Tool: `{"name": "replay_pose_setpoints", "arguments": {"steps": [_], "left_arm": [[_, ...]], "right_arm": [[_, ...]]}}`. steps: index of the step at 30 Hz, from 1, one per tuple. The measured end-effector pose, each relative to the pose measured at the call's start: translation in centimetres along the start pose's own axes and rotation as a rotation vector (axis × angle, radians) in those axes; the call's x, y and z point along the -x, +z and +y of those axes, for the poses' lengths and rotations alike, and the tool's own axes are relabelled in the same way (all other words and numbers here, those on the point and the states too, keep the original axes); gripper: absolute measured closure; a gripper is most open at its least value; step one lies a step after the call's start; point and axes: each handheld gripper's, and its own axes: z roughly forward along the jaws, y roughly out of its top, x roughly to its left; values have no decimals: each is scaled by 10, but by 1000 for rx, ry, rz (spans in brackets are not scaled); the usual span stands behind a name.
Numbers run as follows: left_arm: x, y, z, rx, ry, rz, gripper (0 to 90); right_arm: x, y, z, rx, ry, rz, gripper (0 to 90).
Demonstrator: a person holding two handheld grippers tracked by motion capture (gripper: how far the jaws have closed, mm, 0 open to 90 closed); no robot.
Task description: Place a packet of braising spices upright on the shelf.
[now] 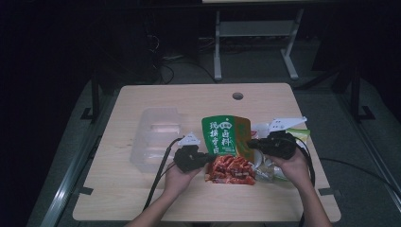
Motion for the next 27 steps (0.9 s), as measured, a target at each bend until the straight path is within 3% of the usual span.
{"name": "replay_pose_setpoints", "arguments": {"steps": [6, 11, 14, 18, 22, 27], "left_arm": [[2, -4, -2, 2, 37, 24, 878], [4, -7, -4, 18, 46, 14, 879], [7, -9, -4, 9, 72, 27, 879], [5, -11, -5, 9, 65, 25, 868], [5, -13, -5, 5, 37, 15, 821], [9, -21, -6, 9, 52, 27, 714]], "right_arm": [[5, 12, -6, -25, 65, 52, 692], [1, 29, -7, -73, 93, 61, 625], [-5, 38, -5, -109, 65, 74, 709], [-8, 38, -2, -99, 49, 90, 849], [-11, 35, -2, -90, 44, 89, 885], [-16, 26, 0, -39, 51, 116, 893]]}}
